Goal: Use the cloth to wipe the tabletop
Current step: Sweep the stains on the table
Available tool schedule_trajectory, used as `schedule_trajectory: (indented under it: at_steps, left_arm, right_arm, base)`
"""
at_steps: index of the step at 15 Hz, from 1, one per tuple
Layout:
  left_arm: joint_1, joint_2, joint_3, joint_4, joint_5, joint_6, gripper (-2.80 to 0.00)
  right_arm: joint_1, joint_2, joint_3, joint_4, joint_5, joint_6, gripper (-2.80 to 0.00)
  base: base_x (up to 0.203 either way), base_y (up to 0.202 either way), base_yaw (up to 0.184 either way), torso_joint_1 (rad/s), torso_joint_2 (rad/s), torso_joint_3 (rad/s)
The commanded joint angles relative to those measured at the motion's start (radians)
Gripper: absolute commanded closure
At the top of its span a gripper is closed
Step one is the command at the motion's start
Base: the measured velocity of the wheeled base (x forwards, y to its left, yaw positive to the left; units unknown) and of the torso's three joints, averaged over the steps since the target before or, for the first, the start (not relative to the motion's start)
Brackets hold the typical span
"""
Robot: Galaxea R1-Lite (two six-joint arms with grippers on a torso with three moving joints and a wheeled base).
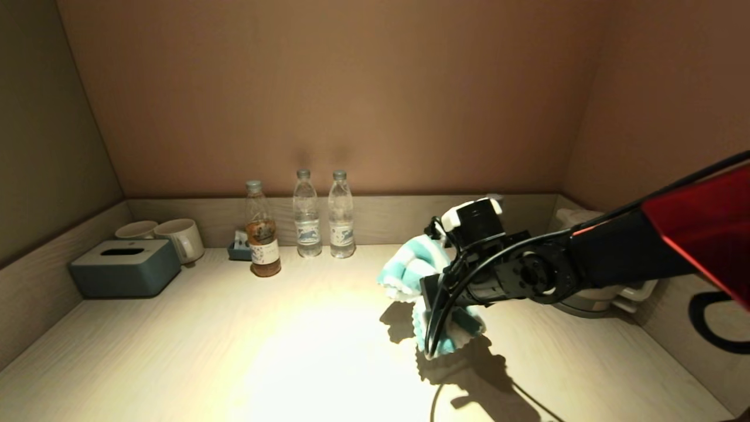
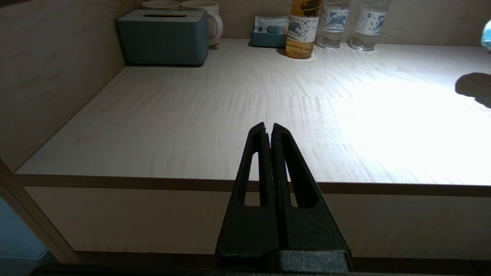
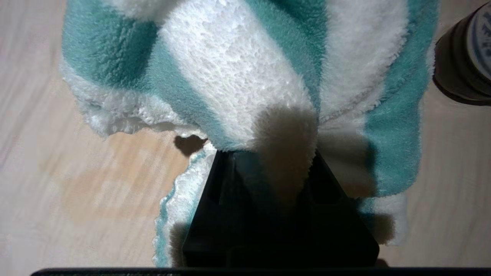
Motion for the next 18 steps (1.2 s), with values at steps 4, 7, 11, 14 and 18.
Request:
schedule_trajectory:
  at_steps: [4,7,11,14,18]
  left_arm:
    - [0.000,0.002,0.000,0.000,0.000,-0.001,0.00]
    - [0.000,0.002,0.000,0.000,0.000,-0.001,0.00]
    - [0.000,0.002,0.000,0.000,0.000,-0.001,0.00]
    - [0.000,0.002,0.000,0.000,0.000,-0.001,0.00]
    - [0.000,0.002,0.000,0.000,0.000,-0.001,0.00]
  right_arm:
    - [0.086,0.111,-0.038,0.002,0.000,0.031,0.00]
    - [0.110,0.146,-0.040,-0.001,0.000,0.031,0.00]
    - [0.116,0.183,-0.040,-0.026,0.000,0.037,0.00]
    - [0.117,0.228,-0.046,-0.044,0.001,0.046,0.00]
    - [0.136,0.255,-0.047,-0.046,0.001,0.059,0.00]
  base:
    - [0.000,0.000,0.000,0.000,0.00,0.000]
    - [0.000,0.000,0.000,0.000,0.00,0.000]
    - [0.000,0.000,0.000,0.000,0.00,0.000]
    - [0.000,0.000,0.000,0.000,0.00,0.000]
    - [0.000,0.000,0.000,0.000,0.00,0.000]
